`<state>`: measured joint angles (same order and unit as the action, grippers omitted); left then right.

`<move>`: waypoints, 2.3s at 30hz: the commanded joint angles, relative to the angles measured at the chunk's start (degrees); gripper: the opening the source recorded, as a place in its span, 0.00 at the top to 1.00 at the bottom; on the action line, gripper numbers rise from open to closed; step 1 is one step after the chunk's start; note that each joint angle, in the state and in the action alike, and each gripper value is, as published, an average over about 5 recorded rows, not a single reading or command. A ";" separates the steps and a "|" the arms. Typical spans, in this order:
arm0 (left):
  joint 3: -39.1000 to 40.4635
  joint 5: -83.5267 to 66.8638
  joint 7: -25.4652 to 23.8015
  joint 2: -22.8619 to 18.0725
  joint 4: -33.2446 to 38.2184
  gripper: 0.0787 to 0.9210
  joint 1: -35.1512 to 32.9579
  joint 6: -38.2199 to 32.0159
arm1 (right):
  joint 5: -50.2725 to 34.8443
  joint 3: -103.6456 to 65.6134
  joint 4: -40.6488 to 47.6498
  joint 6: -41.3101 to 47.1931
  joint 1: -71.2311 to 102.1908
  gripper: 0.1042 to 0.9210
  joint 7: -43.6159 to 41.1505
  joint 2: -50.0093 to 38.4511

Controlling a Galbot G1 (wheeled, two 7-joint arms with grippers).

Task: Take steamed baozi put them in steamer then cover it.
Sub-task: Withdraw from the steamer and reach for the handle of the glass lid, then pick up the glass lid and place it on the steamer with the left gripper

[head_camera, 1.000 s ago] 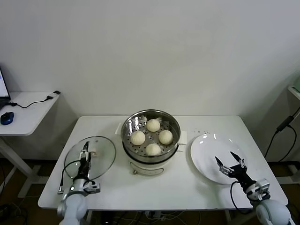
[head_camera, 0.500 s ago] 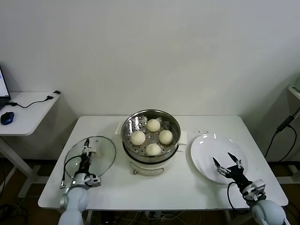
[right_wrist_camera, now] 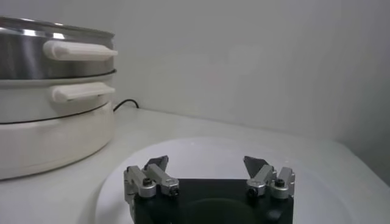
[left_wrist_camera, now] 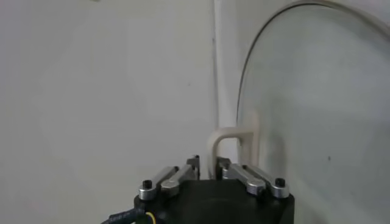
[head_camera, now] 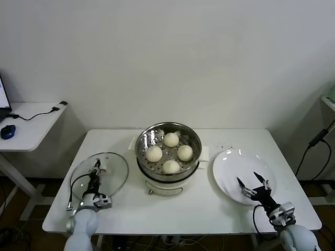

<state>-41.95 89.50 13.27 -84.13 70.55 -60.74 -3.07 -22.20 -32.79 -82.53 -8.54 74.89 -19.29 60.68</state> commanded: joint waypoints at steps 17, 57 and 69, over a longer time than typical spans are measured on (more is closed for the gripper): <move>0.20 -14.44 -5.02 7.25 31.50 0.92 -16.98 6.74 | 0.62 -0.47 2.04 -1.10 -1.37 0.12 -1.20 0.27; 47.24 0.98 -41.86 13.14 47.42 0.92 8.00 48.07 | 0.43 2.27 6.74 -2.41 -9.81 0.12 0.88 0.52; 51.01 1.70 -29.96 0.29 32.37 0.92 9.69 48.07 | 0.88 1.00 6.80 -2.70 -9.10 0.12 0.64 0.82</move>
<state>2.39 87.58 -21.71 -73.48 114.32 -55.70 42.24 -21.42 -31.53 -75.90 -11.10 65.95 -18.61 61.41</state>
